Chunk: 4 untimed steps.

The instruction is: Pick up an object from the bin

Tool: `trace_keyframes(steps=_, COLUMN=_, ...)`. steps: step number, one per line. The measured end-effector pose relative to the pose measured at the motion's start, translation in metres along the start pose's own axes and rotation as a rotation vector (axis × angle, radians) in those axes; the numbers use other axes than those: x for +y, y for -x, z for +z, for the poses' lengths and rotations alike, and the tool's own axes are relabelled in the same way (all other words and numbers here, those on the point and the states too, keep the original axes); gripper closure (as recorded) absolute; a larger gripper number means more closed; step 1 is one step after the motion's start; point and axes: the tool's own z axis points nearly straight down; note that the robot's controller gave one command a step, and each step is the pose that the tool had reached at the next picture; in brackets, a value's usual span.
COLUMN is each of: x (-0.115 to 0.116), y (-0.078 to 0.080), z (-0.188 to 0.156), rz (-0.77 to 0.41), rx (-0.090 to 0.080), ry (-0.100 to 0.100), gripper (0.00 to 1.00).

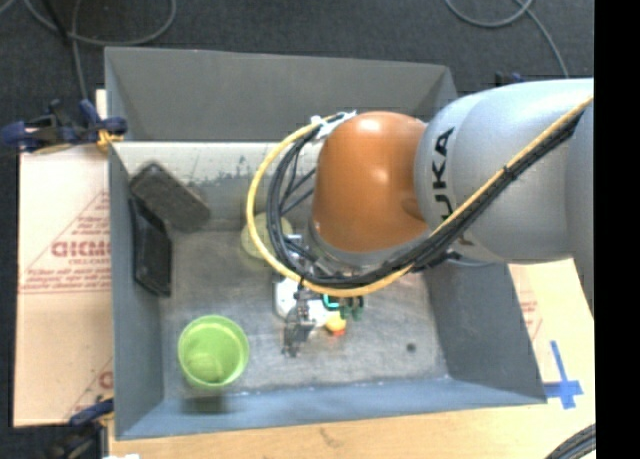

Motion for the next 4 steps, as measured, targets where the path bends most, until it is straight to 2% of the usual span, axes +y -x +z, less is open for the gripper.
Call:
trace_keyframes(steps=1, x=-0.001, y=0.002, z=-0.004, rz=0.003, rx=-0.007, ry=0.001, gripper=0.0)
trace_keyframes(steps=2, x=0.014, y=-0.004, z=0.032, rz=-0.043, rx=-0.016, ry=0.001, gripper=0.0)
trace_keyframes(steps=3, x=0.027, y=-0.028, z=0.114, rz=-0.691, rx=-0.018, ry=-0.005, gripper=1.0)
trace_keyframes(steps=4, x=0.03, y=-0.027, z=0.115, rz=-0.69, rx=-0.025, ry=0.0, gripper=0.0)
